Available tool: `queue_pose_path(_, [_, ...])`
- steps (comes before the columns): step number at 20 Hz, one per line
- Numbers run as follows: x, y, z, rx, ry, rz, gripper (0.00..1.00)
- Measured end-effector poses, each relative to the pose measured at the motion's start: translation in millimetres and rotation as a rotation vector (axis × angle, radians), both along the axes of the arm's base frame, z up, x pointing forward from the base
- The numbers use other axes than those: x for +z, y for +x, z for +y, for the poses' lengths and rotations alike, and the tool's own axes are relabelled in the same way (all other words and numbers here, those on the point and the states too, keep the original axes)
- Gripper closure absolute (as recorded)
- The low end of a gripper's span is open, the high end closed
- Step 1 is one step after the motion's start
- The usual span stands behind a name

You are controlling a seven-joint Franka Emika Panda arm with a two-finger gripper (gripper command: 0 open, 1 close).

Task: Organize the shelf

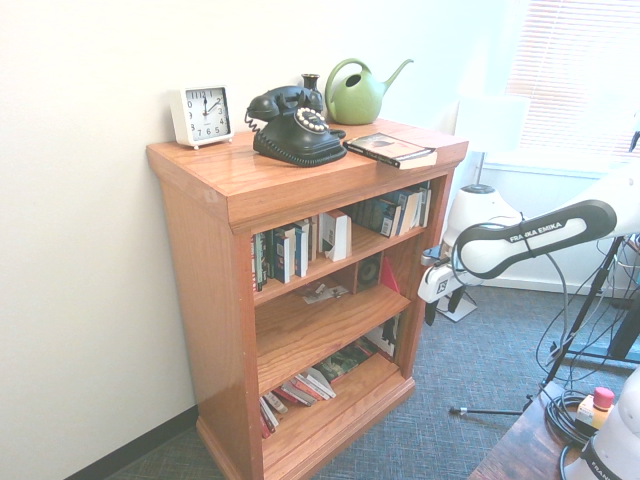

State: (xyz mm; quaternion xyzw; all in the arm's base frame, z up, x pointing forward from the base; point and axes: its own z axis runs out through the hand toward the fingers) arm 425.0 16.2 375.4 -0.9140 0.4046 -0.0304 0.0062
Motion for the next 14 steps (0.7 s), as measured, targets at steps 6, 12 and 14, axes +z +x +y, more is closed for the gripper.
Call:
queue_pose_path(6, [0.4,1.3,-0.4,-0.002,0.000,-0.001,0.00])
queue_pose_path(12, [1.5,1.8,-1.1,0.017,-0.046,-0.004,0.00])
queue_pose_path(14, [2.2,1.2,-2.2,0.031,-0.103,-0.004,0.00])
